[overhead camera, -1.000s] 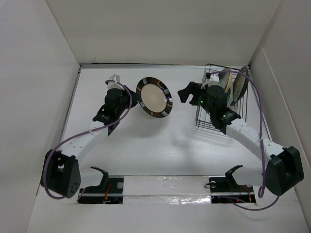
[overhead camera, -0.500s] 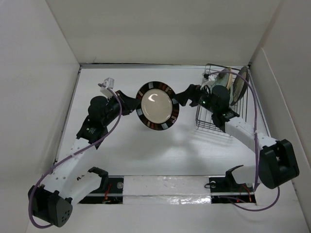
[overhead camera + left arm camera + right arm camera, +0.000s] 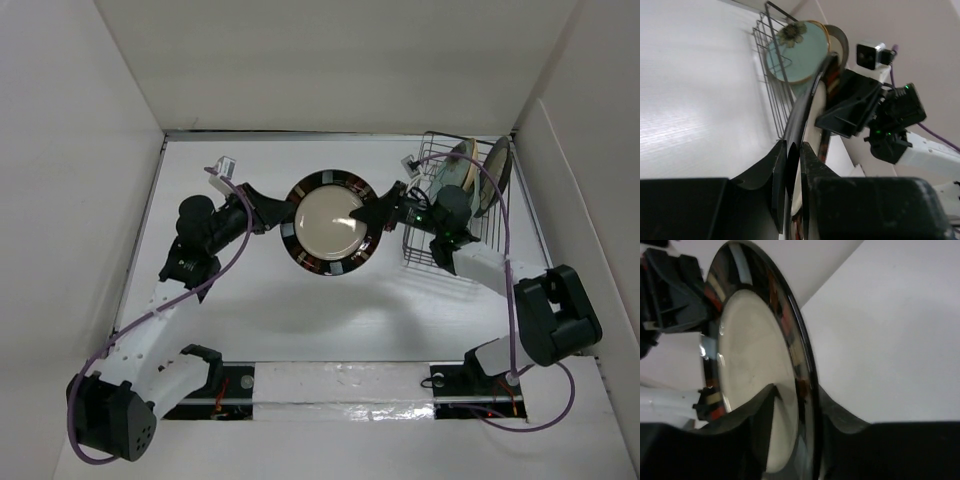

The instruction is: Load the plates into the dish rack

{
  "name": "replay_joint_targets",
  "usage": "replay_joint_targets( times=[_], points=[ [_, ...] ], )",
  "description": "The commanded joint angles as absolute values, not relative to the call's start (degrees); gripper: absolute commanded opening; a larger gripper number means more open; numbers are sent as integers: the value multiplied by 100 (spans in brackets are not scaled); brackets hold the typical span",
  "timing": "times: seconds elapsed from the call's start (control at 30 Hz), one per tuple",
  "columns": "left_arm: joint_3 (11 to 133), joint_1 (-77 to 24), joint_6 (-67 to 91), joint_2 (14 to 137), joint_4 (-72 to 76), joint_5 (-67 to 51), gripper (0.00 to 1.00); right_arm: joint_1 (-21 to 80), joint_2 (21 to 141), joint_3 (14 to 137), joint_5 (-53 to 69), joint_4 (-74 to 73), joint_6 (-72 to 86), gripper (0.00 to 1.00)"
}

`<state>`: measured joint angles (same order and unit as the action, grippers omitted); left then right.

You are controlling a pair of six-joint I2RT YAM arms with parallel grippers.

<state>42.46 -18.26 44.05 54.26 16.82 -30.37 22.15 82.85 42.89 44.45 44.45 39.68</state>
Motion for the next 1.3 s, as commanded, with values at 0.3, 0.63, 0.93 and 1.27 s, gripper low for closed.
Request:
replay_joint_targets(
  times=[0.3, 0.63, 0.93, 1.27],
  points=[
    [5711, -1784, 3130, 5195, 520, -2075, 73, 2154, 7464, 4807, 4282, 4206, 4027, 0],
    [5511, -2126, 2260, 4377, -122, -712, 99, 1608, 6820, 6651, 594, 565, 2717, 0],
    [4773, -2302, 2013, 4087, -53, -976, 99, 1608, 7663, 8452, -3276, -1054, 1557, 0],
    [4869, -2733, 1793, 4034, -281, -556, 99, 1608, 8815, 9360, -4815, -1468, 572, 0]
  ],
)
